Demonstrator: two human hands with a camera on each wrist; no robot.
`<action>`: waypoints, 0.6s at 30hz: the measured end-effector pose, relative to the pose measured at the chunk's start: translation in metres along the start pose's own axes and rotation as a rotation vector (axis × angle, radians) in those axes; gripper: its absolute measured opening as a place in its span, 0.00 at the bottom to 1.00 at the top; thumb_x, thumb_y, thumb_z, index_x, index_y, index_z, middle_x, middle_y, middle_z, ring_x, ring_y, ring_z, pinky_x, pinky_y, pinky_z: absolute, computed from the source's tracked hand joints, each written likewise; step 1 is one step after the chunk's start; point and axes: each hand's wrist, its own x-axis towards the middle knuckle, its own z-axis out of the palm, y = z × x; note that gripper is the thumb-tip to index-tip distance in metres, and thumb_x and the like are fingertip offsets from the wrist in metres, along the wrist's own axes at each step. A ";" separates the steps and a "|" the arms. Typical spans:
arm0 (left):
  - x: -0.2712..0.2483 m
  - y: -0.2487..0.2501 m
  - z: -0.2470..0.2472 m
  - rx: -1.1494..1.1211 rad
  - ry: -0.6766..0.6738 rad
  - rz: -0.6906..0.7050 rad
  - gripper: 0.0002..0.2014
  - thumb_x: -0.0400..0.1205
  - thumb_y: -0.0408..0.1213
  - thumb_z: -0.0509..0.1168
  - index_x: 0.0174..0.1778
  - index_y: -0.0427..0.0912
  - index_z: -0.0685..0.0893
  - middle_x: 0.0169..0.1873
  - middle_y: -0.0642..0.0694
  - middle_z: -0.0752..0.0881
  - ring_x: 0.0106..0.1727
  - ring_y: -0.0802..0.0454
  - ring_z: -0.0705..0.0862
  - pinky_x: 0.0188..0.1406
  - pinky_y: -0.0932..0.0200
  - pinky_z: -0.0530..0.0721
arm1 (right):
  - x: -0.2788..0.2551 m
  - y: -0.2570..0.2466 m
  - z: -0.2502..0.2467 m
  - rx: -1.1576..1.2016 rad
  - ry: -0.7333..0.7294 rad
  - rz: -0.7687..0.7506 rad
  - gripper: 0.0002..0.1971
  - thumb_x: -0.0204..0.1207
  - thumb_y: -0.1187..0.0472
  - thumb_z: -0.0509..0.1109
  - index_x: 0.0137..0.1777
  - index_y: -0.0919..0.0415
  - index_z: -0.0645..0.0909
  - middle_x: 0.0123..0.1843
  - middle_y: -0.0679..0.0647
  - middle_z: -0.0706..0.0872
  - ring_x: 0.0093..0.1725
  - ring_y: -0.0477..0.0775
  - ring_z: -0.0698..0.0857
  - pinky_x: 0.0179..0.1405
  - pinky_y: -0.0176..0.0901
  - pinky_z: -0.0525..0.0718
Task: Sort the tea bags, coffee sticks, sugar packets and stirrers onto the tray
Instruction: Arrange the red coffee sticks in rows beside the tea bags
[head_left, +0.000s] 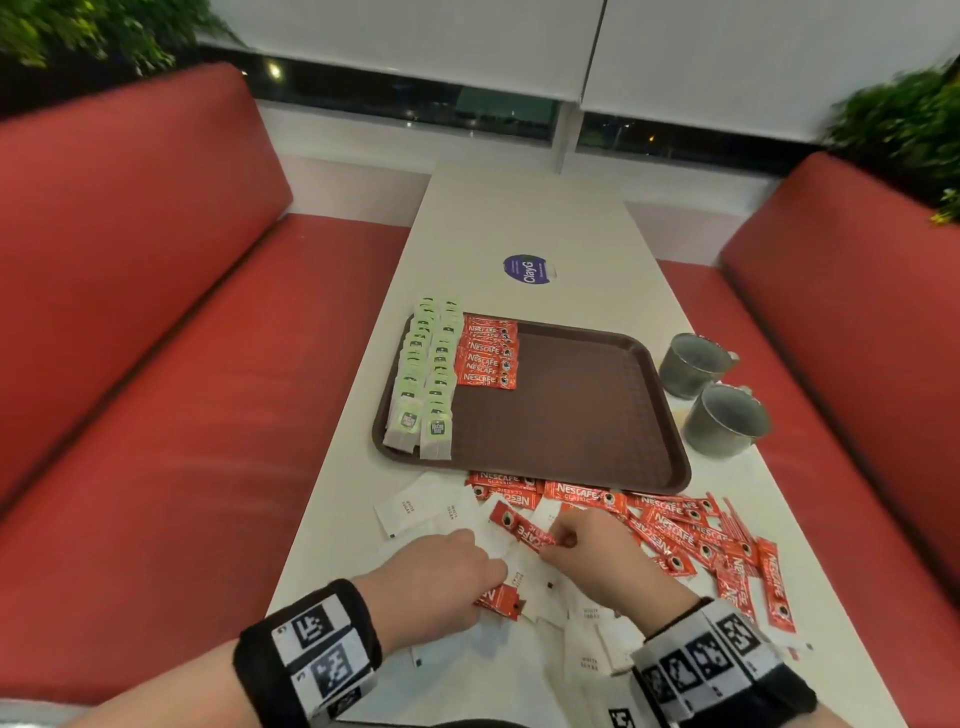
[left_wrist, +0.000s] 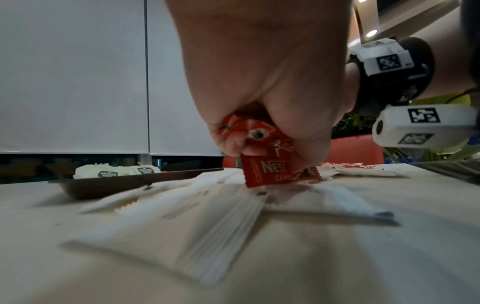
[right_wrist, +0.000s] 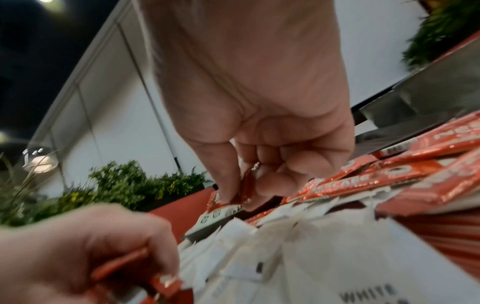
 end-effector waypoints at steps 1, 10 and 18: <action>0.000 -0.001 0.001 0.008 -0.001 0.006 0.12 0.79 0.33 0.58 0.58 0.40 0.75 0.47 0.40 0.81 0.55 0.43 0.74 0.39 0.49 0.73 | -0.001 0.004 -0.004 0.066 0.005 0.000 0.12 0.77 0.56 0.70 0.34 0.50 0.73 0.34 0.45 0.77 0.32 0.43 0.74 0.30 0.35 0.71; -0.003 -0.012 -0.010 -0.202 0.165 -0.132 0.10 0.80 0.45 0.58 0.56 0.48 0.72 0.48 0.46 0.77 0.49 0.46 0.78 0.40 0.55 0.71 | -0.015 0.018 -0.038 0.618 -0.074 -0.089 0.08 0.75 0.66 0.72 0.36 0.57 0.81 0.31 0.50 0.83 0.32 0.46 0.79 0.37 0.43 0.74; -0.013 -0.034 -0.021 -1.158 0.442 -0.439 0.07 0.80 0.40 0.66 0.49 0.57 0.76 0.29 0.50 0.81 0.26 0.60 0.76 0.30 0.64 0.74 | -0.008 0.008 -0.049 0.876 -0.144 -0.116 0.04 0.73 0.72 0.73 0.40 0.64 0.84 0.32 0.57 0.85 0.26 0.44 0.78 0.26 0.33 0.73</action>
